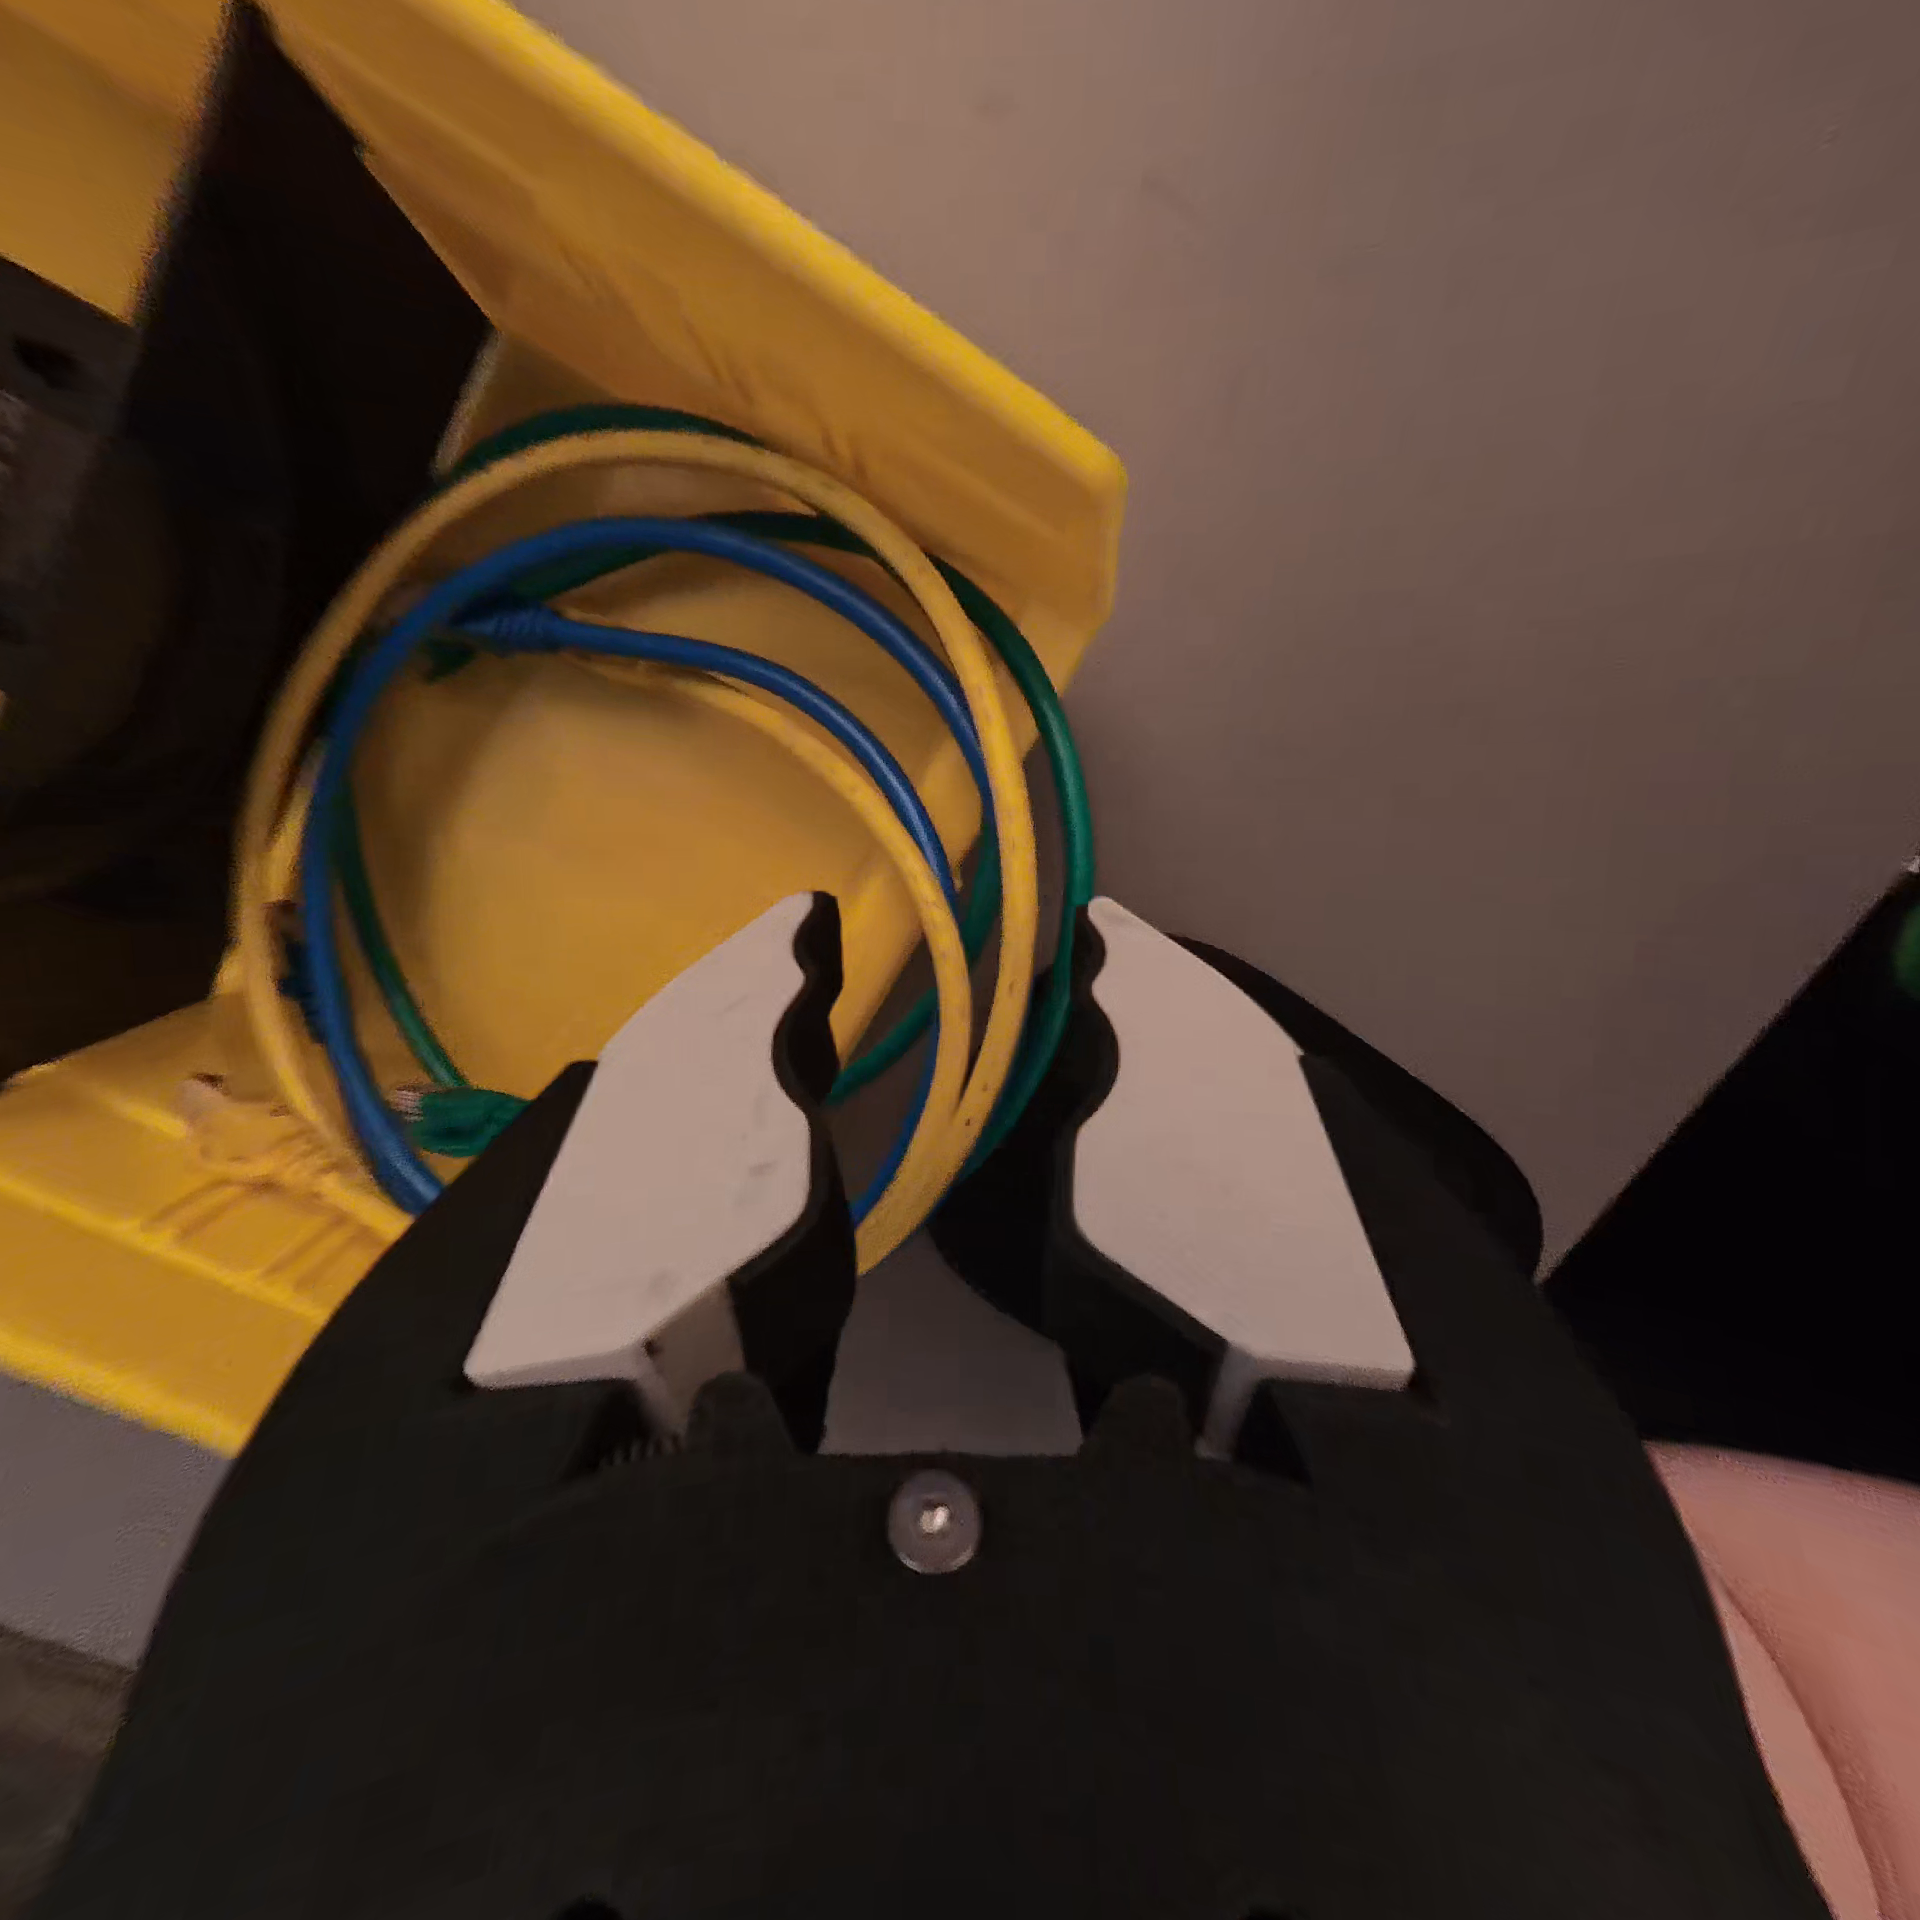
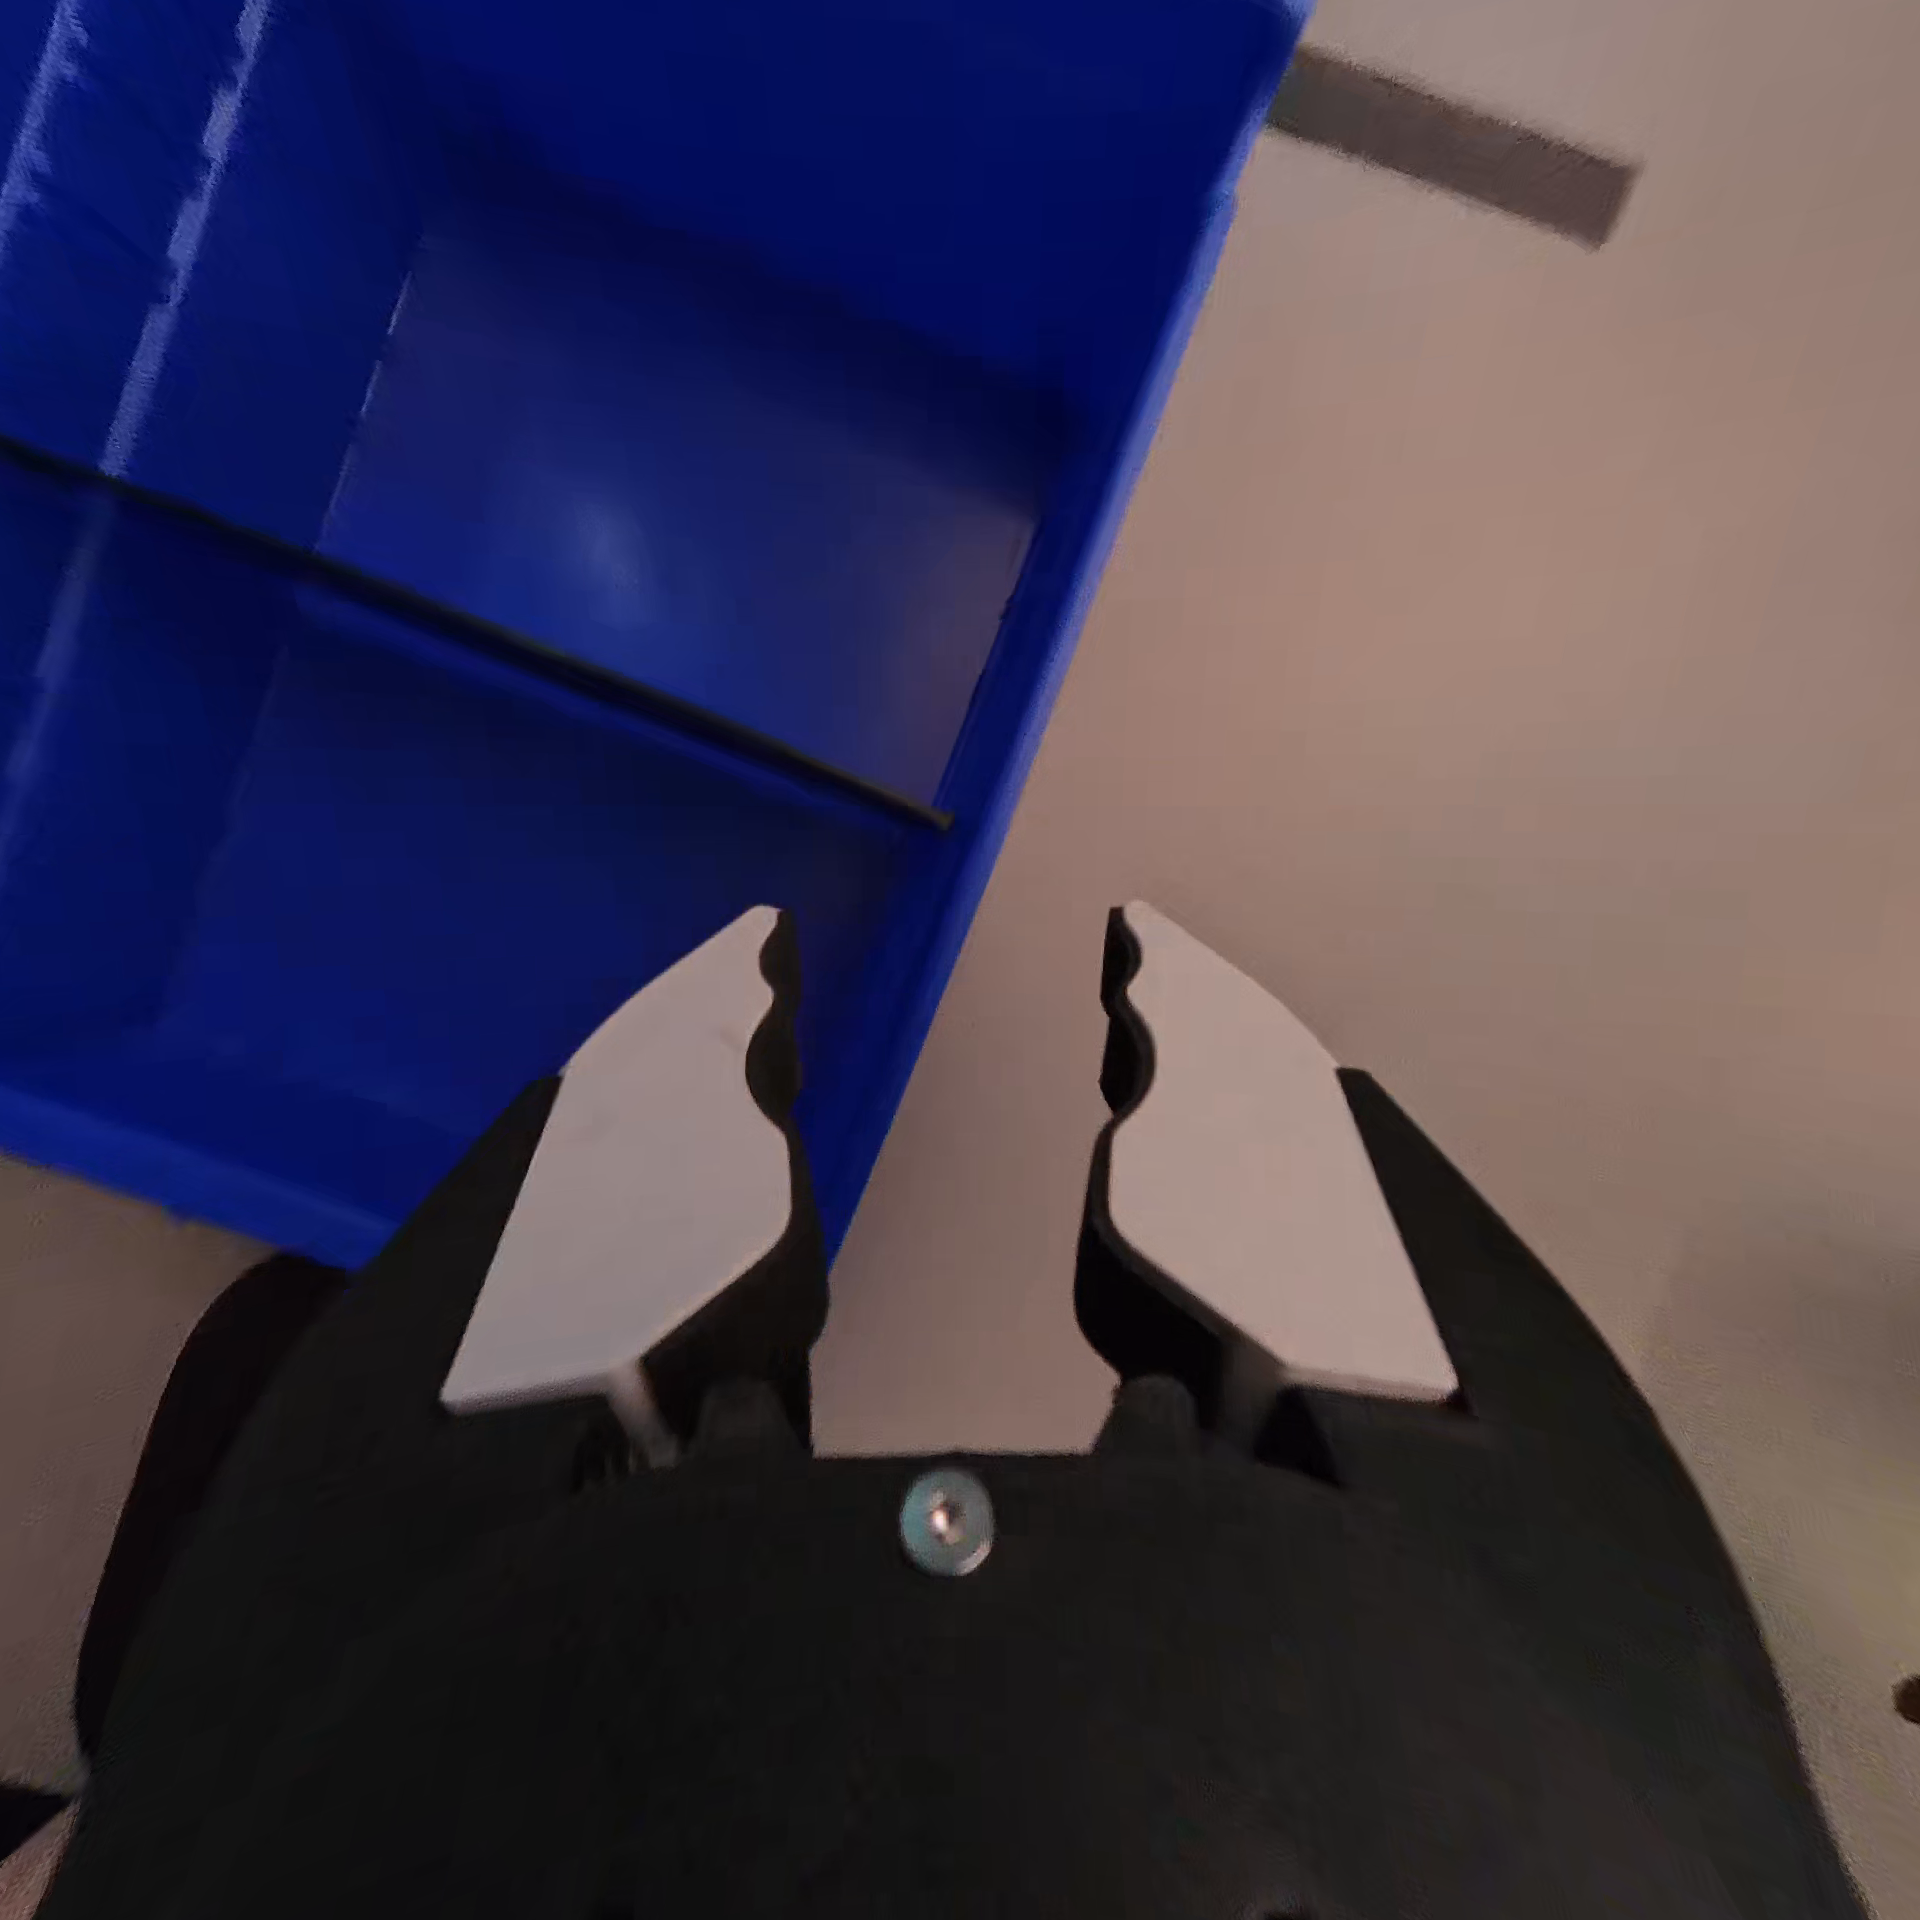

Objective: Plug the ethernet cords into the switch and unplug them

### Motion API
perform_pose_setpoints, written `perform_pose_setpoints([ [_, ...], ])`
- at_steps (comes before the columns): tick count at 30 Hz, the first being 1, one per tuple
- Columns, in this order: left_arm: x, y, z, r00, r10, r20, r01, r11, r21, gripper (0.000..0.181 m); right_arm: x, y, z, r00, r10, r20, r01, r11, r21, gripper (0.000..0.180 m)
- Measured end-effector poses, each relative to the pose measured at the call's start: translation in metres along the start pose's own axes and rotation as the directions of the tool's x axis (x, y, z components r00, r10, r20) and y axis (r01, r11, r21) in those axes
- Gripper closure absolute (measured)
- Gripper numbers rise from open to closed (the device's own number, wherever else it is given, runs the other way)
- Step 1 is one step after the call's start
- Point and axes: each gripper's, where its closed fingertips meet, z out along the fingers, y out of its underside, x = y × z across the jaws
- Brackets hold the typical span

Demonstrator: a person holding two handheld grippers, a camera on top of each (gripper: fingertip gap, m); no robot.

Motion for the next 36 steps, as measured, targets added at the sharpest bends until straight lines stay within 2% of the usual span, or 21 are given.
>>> perform_pose_setpoints([
  [2, 0.000, 0.012, 0.008, 0.998, -0.046, -0.035, 0.044, 0.998, -0.045, 0.140, -0.008, 0.009, 0.003, 0.998, 0.007, 0.065, -0.005, 1.000, -0.031, 0.122],
  [4, 0.005, 0.013, 0.009, 0.989, -0.100, -0.109, 0.097, 0.995, -0.038, 0.156, -0.008, 0.018, 0.006, 0.997, 0.019, 0.078, -0.013, 0.997, -0.078, 0.124],
  [7, 0.007, 0.012, 0.003, 0.984, -0.107, -0.145, 0.108, 0.994, -0.005, 0.162, -0.016, 0.031, 0.015, 0.986, 0.071, 0.153, -0.046, 0.986, -0.162, 0.143],
  [8, 0.007, 0.012, 0.002, 0.984, -0.100, -0.150, 0.101, 0.995, 0.000, 0.162, -0.021, 0.033, 0.017, 0.973, 0.109, 0.204, -0.071, 0.981, -0.182, 0.157],
  [9, 0.007, 0.012, 0.000, 0.983, -0.099, -0.157, 0.101, 0.995, 0.005, 0.163, -0.022, 0.034, 0.019, 0.963, 0.149, 0.225, -0.105, 0.975, -0.197, 0.160],
  [13, 0.005, 0.010, -0.012, 0.971, -0.132, -0.200, 0.138, 0.990, 0.016, 0.168, -0.001, 0.026, 0.016, 0.945, 0.245, 0.217, -0.227, 0.968, -0.108, 0.171],
  [16, 0.004, 0.010, -0.021, 0.961, -0.146, -0.235, 0.154, 0.988, 0.016, 0.168, 0.011, 0.023, 0.014, 0.927, 0.278, 0.251, -0.278, 0.960, -0.036, 0.173],
  [18, 0.005, 0.017, -0.022, 0.954, -0.169, -0.246, 0.165, 0.986, -0.038, 0.167, 0.009, 0.023, 0.014, 0.920, 0.271, 0.283, -0.278, 0.960, -0.017, 0.170],
  [20, -0.004, 0.023, -0.019, 0.969, -0.168, -0.182, 0.157, 0.985, -0.076, 0.163, 0.008, 0.025, 0.014, 0.925, 0.250, 0.286, -0.256, 0.967, -0.014, 0.169],
  [22, -0.007, 0.024, -0.017, 0.974, -0.160, -0.159, 0.150, 0.986, -0.073, 0.174, 0.008, 0.025, 0.015, 0.932, 0.232, 0.280, -0.238, 0.971, -0.014, 0.168],
  [24, -0.007, 0.027, -0.016, 0.977, -0.160, -0.139, 0.151, 0.986, -0.075, 0.174, 0.008, 0.026, 0.015, 0.929, 0.232, 0.289, -0.238, 0.971, -0.014, 0.168],
  [28, -0.009, 0.035, -0.011, 0.987, -0.139, -0.080, 0.133, 0.988, -0.081, 0.153, 0.006, 0.029, 0.014, 0.912, 0.243, 0.332, -0.251, 0.968, -0.017, 0.165],
  [30, -0.013, 0.034, -0.008, 0.990, -0.131, -0.056, 0.126, 0.989, -0.081, 0.148, 0.006, 0.029, 0.015, 0.906, 0.246, 0.344, -0.257, 0.966, -0.013, 0.164],
  [34, -0.014, 0.028, -0.004, 0.992, -0.107, -0.069, 0.102, 0.993, -0.066, 0.150, 0.006, 0.029, 0.015, 0.907, 0.246, 0.343, -0.258, 0.966, -0.012, 0.164],
  [35, -0.010, 0.028, -0.003, 0.990, -0.102, -0.103, 0.094, 0.993, -0.074, 0.156, 0.006, 0.029, 0.015, 0.907, 0.246, 0.343, -0.258, 0.966, -0.010, 0.164],
  [36, -0.004, 0.027, -0.004, 0.984, -0.099, -0.146, 0.088, 0.993, -0.079, 0.171, 0.005, 0.029, 0.015, 0.906, 0.247, 0.345, -0.260, 0.966, -0.009, 0.164],
])
